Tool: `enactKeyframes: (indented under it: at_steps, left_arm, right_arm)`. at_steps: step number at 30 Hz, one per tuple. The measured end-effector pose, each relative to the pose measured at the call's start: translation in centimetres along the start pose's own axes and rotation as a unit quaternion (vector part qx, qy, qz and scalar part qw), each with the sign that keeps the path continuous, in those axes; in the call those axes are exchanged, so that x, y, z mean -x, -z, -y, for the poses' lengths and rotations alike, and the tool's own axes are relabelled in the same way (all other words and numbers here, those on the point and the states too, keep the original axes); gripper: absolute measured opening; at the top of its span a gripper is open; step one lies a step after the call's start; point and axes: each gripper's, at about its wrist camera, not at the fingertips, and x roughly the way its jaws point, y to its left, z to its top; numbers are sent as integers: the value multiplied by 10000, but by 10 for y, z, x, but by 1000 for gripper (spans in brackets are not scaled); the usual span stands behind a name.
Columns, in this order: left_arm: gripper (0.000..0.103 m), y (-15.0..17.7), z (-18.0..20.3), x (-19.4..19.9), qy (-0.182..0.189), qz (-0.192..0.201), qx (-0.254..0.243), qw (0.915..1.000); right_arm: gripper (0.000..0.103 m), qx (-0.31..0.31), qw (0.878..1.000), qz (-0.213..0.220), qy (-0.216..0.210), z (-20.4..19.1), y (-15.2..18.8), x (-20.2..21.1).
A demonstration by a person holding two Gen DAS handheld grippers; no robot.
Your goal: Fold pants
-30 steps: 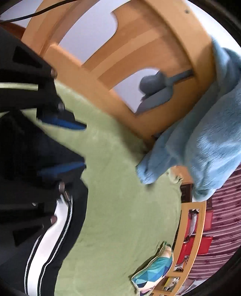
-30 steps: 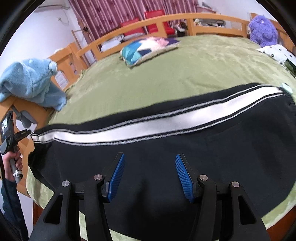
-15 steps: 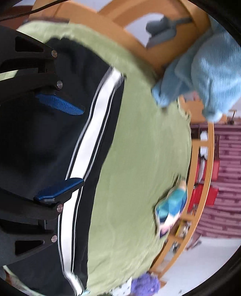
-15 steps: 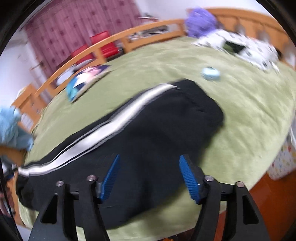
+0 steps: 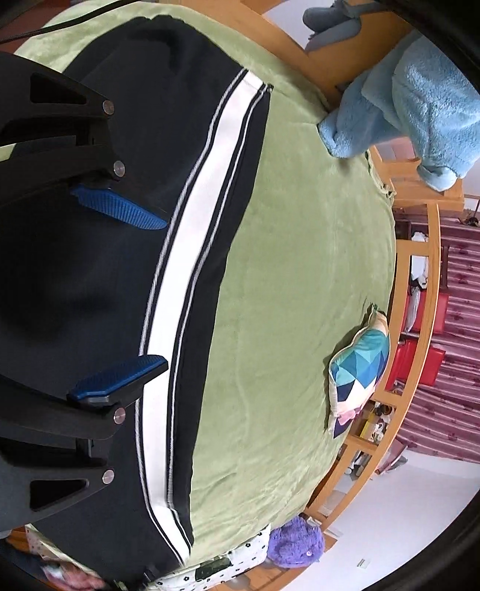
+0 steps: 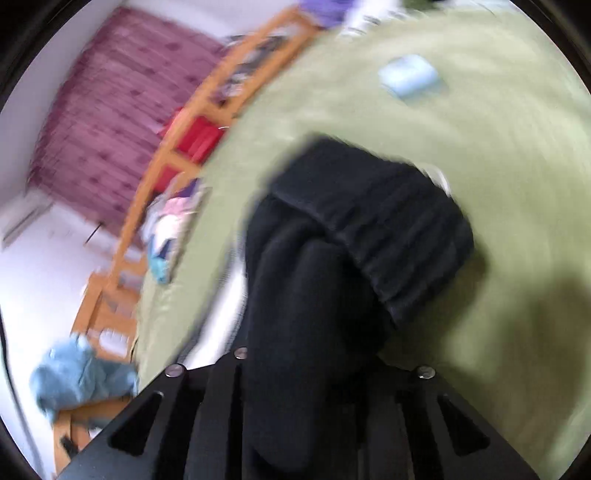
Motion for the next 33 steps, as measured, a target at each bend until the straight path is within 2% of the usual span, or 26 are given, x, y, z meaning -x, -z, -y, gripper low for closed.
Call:
enactKeyframes:
  at_steps: [2,4,5,6,8,9,11,13,16,20,24,26,30,33]
  left_arm:
    - [69,4,-4,9,-39,50,44,10000]
    - [69,8,-9,15,-34,60,80,9999]
    - [69,10,-12,16,-26,37,87,10000]
    - [69,13,-17,15,-62,-19,88,9999]
    - [69,20,-27,13,-145,-150,103,9997]
    - [69,23,-33,13,-171,-200,135,9996]
    - [69,29,-51,15,-176,-228,272,9992]
    - [69,32,-69,19,-203,-235,395,9987]
    - [69,41,-104,27,-275,-201,631,9974]
    - [69,59,-153,32,-281,-206,1005,9943]
    - [67,73,-196,36,96,-81,1464,9891]
    - [67,74,-207,33,332,-6,1560,9872]
    - [65,73,-214,15,494,-89,1640,9852]
    - [61,73,-221,-4,295,-230,1827,9825]
  right_arm:
    - [15,396,9973,611,-133,-22,-20,33]
    - [16,586,9940,924,-52,-27,-38,55]
    - [21,598,9932,994,131,-24,-42,58]
    - [34,611,9923,1013,374,-18,-45,57]
    - [53,706,9882,635,1204,3,-45,37]
    - [52,654,9849,247,1581,16,-41,23]
    - [51,516,9817,-246,1817,34,-27,11]
    - [52,676,9777,-178,1979,37,-10,23]
    - [52,1010,9705,-86,2188,21,10,45]
    - [52,1127,9716,-42,2083,-8,29,70]
    - [52,1486,9717,21,1838,-46,53,90]
    - [52,1594,9721,17,1720,-71,71,89]
    - [52,1719,9726,-139,1560,-106,104,80]
    - [52,1766,9715,-297,1551,-122,124,76]
